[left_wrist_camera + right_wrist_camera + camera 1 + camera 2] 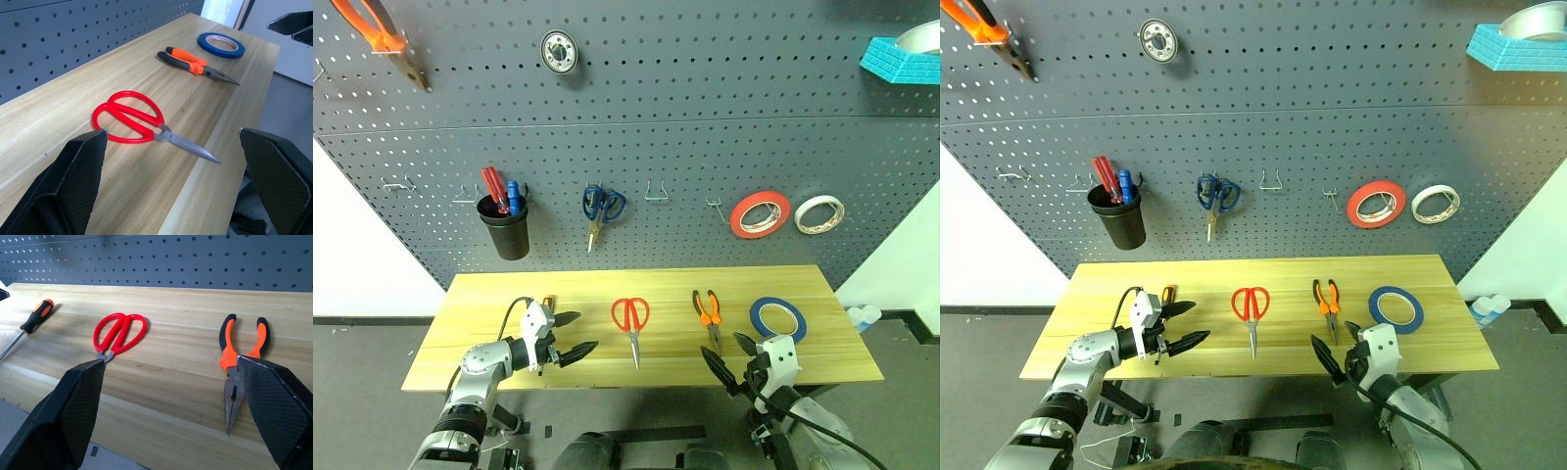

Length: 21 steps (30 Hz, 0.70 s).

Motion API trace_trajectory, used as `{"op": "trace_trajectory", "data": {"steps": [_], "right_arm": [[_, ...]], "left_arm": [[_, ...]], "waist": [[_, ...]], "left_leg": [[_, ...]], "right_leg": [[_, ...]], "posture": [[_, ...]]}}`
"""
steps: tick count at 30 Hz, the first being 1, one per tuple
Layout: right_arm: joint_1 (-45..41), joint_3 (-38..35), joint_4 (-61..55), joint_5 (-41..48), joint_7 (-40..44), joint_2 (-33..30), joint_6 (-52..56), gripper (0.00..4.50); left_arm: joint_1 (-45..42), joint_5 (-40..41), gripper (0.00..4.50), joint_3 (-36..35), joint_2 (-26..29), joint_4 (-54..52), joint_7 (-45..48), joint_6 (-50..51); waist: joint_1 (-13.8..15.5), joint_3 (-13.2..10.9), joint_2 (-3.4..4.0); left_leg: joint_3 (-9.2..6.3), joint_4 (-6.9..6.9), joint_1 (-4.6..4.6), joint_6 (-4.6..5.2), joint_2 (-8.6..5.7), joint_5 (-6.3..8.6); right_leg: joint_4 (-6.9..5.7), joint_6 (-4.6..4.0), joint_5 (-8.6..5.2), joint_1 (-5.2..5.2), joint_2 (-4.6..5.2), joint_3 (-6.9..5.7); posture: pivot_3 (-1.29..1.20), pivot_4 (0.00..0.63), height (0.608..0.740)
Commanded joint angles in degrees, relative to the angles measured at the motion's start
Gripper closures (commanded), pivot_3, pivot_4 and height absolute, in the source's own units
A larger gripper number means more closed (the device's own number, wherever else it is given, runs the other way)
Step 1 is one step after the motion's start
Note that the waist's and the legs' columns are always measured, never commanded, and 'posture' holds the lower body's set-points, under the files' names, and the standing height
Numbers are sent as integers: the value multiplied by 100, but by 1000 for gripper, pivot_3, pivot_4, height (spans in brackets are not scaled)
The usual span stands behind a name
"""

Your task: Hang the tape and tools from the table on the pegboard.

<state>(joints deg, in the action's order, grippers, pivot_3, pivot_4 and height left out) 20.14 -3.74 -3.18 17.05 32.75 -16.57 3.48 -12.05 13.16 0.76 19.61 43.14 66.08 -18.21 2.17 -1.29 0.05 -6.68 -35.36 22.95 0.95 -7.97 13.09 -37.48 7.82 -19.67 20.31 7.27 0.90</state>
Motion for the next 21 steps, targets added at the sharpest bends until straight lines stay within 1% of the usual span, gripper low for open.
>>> {"op": "trace_trajectory", "data": {"steps": [1, 3, 5, 7, 9, 16, 21], "right_arm": [[-107, -111, 40, -150, -249, -8, -45, 0], [-148, -137, 111, -235, -386, -14, -49, 0], [-233, -151, 270, -501, -686, -60, -9, 0], [-448, -291, 680, -919, -1340, -118, 193, 0], [-540, -397, 851, -1064, -1651, -126, 320, 0], [-666, -578, 990, -1174, -2081, -92, 728, 0], [-698, -544, 876, -1178, -2166, -90, 1024, 0]], "left_arm": [[-87, 60, 21, -85, 0, -49, 9, -79], [-71, 64, 21, -87, 3, -64, 12, -84], [-51, 71, 21, -89, 6, -85, 20, -88], [-27, 78, 21, -86, 16, -111, 44, -85], [-5, 84, 21, -86, 27, -133, 64, -84], [103, 84, 21, -85, 73, -236, 89, -75], [311, 104, 21, -68, 112, -449, 166, -178]], "waist": [[-1, 2, -3], [0, 3, -5], [0, 4, -5], [-2, 5, -6], [1, 6, -4], [-6, 9, -2], [-22, 11, 0]], "left_leg": [[0, 0, 0, 0, 0, 0], [1, 0, -2, 0, 0, 0], [1, 0, -3, 0, 0, 0], [2, 0, -4, 0, 0, 0], [4, 0, -10, -2, 0, 1], [5, 9, -19, 1, 1, -2], [9, 12, -31, 1, 2, -2]], "right_leg": [[0, 0, 0, 0, 0, 0], [-2, 0, 0, 0, 0, 2], [-2, 0, 0, 0, -1, 3], [-3, -1, 0, 0, -1, 4], [-8, -1, 1, 0, -4, 13], [-9, -3, 0, -1, -6, 24], [-10, -4, 1, -4, -11, 40]], "posture": [[-24, 0, 740], [-25, 0, 740], [-28, 0, 740], [-28, 0, 740], [-28, 0, 740], [-27, 0, 740], [-40, 0, 740]]}}
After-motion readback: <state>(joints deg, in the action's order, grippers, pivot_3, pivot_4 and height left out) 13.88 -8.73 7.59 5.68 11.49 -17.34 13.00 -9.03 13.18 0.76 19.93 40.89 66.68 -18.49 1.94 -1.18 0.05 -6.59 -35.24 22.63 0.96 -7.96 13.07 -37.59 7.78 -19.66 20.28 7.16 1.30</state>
